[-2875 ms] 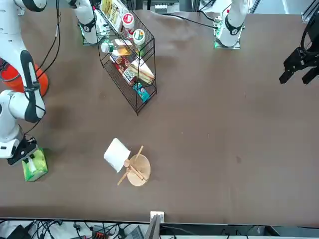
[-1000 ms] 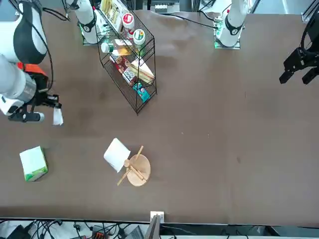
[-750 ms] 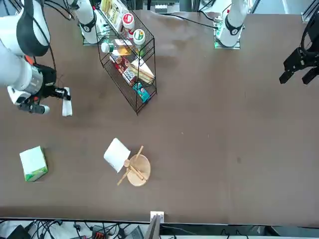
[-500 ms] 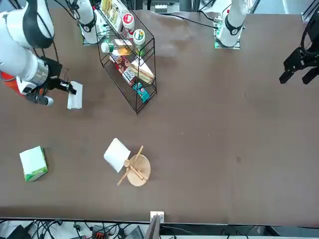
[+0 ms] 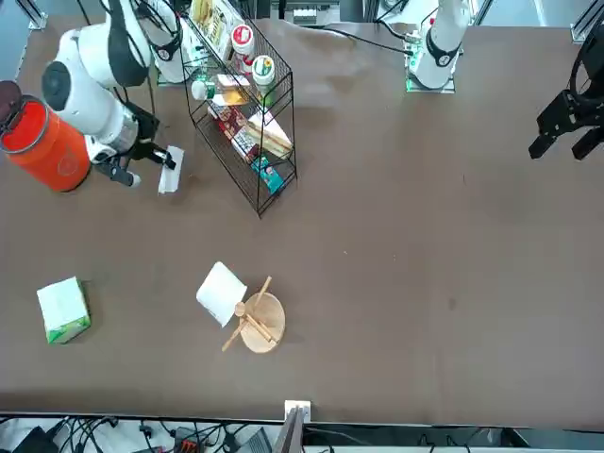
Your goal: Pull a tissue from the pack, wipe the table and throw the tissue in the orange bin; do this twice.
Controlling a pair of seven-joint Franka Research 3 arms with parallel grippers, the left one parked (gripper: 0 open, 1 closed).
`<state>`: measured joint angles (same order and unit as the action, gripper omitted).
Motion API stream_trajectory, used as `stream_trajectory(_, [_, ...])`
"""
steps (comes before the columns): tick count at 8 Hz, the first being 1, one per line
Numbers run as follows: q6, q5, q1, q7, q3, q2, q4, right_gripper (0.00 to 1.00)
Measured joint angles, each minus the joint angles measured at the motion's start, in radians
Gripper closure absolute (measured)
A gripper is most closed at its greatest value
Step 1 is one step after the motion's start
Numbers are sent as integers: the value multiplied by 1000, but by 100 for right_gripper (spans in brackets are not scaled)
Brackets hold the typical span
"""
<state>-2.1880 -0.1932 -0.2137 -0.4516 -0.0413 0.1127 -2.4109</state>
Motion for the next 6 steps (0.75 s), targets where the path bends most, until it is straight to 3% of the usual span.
stream_trajectory(6, [-318,0,-95,-145,0,-49,-188,99])
